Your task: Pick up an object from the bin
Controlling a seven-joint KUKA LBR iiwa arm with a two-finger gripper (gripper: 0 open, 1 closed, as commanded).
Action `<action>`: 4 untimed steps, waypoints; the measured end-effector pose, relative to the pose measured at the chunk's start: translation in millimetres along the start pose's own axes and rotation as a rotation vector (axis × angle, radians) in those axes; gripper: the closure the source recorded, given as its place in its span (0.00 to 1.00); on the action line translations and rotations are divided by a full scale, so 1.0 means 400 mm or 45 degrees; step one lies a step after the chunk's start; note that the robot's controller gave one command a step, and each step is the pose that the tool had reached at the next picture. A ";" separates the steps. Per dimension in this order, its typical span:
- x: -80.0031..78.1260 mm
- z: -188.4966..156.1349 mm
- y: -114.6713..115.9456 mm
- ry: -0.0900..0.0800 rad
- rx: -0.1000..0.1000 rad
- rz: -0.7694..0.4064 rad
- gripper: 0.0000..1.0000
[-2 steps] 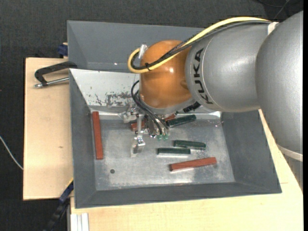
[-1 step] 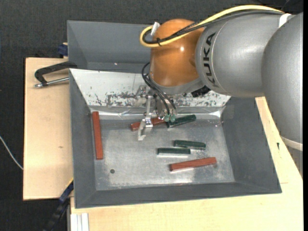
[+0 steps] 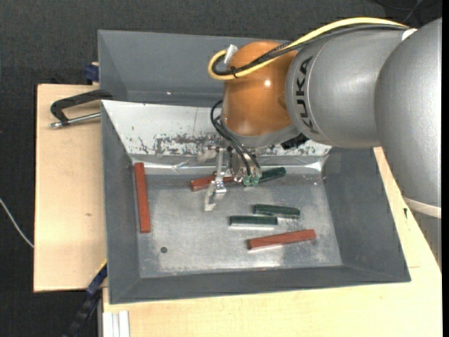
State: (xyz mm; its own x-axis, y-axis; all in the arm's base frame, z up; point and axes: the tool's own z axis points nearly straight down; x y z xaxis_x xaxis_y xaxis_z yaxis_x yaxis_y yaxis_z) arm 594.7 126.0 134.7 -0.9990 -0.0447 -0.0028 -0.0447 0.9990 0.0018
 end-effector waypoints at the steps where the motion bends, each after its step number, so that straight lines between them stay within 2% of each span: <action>1: -0.009 0.150 -0.035 -0.004 -0.004 0.130 0.00; 2: -0.006 0.141 -0.033 0.005 -0.003 0.124 1.00; 4: -0.005 0.135 -0.033 0.004 -0.002 0.123 1.00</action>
Offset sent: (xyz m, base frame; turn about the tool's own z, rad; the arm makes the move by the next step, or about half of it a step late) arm 0.0017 -0.0199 -0.0647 0.1591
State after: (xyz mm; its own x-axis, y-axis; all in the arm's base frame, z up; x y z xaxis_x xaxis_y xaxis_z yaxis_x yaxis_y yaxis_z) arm 597.4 113.0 80.8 -0.9986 0.0522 0.0002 0.0522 0.9986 0.0036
